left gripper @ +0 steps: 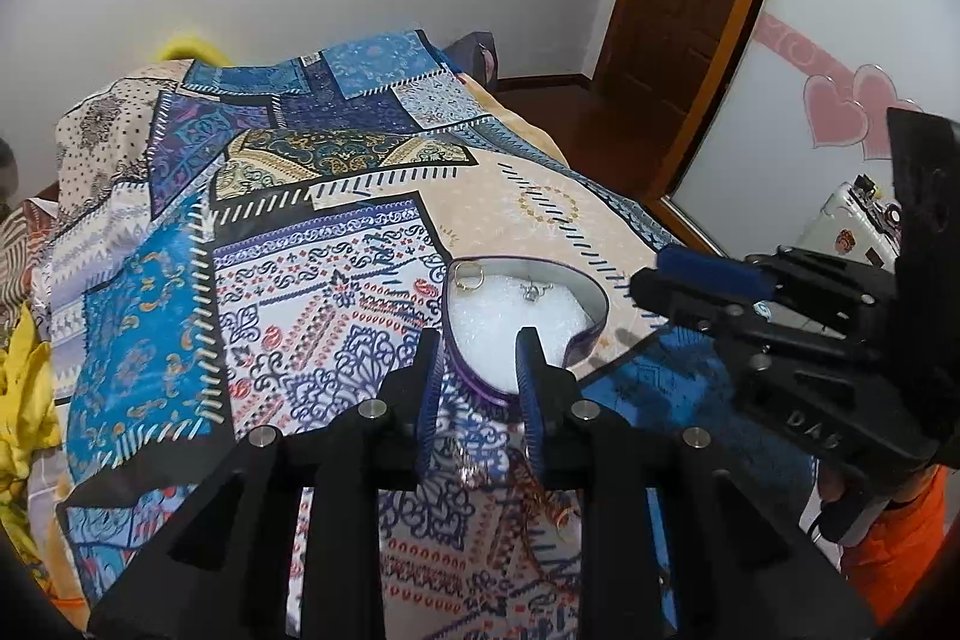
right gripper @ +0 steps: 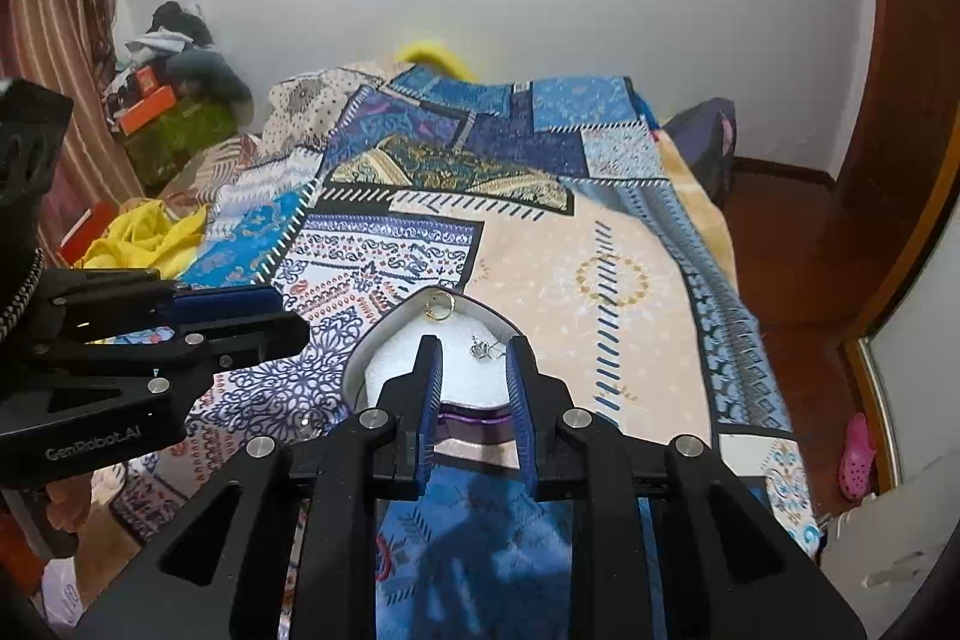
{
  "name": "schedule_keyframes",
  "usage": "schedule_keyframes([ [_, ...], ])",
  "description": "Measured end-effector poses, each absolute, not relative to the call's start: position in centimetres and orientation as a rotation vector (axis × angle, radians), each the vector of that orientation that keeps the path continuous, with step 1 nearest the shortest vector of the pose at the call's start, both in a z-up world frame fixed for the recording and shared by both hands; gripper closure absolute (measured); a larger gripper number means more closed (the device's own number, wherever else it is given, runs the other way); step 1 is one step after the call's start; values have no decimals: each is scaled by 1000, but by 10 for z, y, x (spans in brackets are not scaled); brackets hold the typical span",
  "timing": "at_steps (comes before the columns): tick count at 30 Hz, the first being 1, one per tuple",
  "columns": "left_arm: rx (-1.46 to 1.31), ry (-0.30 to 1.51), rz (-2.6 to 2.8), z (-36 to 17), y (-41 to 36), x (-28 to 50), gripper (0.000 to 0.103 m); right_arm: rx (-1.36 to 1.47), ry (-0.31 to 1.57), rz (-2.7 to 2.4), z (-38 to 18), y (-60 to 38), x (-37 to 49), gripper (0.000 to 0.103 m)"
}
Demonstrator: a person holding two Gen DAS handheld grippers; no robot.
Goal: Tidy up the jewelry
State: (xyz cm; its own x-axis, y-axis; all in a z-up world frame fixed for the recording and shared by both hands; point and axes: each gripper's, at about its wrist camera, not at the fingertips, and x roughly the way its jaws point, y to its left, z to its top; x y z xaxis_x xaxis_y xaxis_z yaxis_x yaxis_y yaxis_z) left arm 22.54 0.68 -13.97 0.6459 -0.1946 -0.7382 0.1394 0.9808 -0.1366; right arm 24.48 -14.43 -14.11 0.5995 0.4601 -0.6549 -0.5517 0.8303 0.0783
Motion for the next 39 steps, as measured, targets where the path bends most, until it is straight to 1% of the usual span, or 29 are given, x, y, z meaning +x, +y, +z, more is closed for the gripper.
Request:
schedule_keyframes([
  [4,-59,846,-177,-137,9,211,75,-137,709,588,-138,-146,234,80],
  [15,-72,889,-152,-148,20,180,75,-158,752,585,-156,-145,213,80],
  [29,-100,1024,-189,-200,0,167,75,-191,870,603,-197,-149,191,80],
  [33,-102,1033,-196,-206,-4,165,75,-208,899,627,-208,-142,189,80],
  [39,-75,1031,-201,-209,-9,164,75,-236,879,654,-210,-132,189,79],
])
